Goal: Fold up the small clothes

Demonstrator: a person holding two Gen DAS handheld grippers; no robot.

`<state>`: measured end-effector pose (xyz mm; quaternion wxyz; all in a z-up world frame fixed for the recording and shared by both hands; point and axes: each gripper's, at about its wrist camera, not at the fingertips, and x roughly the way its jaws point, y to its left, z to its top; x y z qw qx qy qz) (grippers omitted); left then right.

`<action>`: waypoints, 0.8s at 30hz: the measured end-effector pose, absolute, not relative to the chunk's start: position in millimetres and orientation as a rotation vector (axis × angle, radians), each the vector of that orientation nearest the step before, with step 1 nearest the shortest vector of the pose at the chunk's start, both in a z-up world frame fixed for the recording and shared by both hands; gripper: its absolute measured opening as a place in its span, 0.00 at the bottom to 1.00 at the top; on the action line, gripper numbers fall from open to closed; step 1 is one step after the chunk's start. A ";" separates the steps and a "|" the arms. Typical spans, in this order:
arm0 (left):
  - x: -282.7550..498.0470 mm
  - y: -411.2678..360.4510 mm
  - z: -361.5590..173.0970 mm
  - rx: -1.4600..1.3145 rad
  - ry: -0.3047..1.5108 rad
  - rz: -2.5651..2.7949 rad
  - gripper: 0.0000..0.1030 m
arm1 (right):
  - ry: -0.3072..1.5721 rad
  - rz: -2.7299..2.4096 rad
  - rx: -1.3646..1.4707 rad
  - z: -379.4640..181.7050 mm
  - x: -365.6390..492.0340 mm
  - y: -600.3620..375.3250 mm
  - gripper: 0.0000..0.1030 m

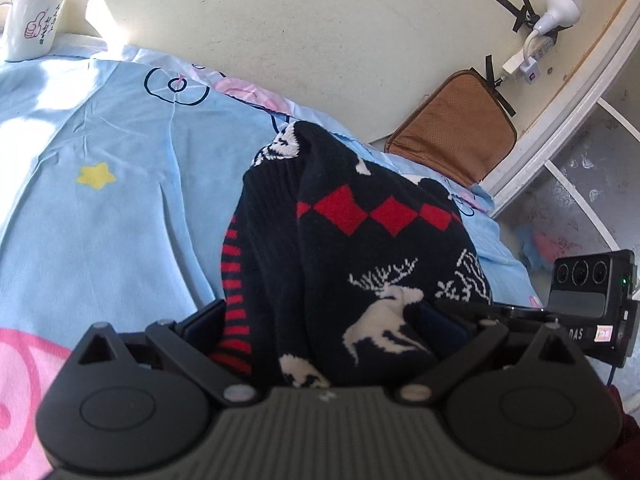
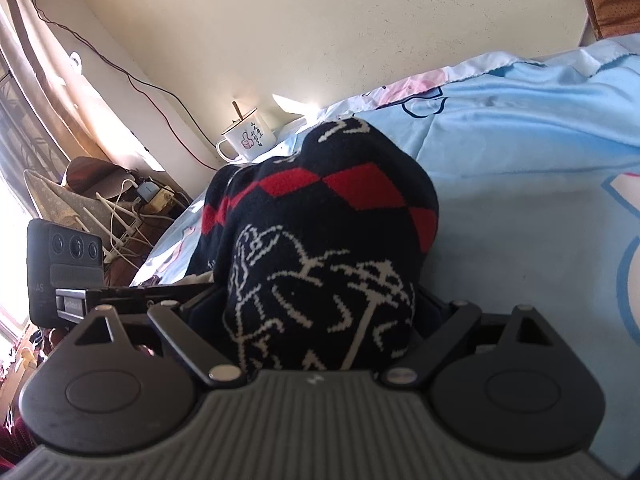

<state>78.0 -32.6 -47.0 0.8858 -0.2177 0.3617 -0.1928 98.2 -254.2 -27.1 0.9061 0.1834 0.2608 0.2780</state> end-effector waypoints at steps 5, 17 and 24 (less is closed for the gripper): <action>76.1 -29.0 -44.4 -0.582 0.719 -0.451 0.90 | 0.443 0.617 0.410 -15.7 82.1 -258.8 0.71; 167.5 -57.5 56.1 -0.490 0.557 -0.515 0.81 | 0.241 0.655 0.484 60.4 147.9 -307.5 0.69; 268.9 -79.6 17.0 -0.520 0.701 -0.442 0.78 | 0.337 0.544 0.522 31.4 245.0 -354.5 0.69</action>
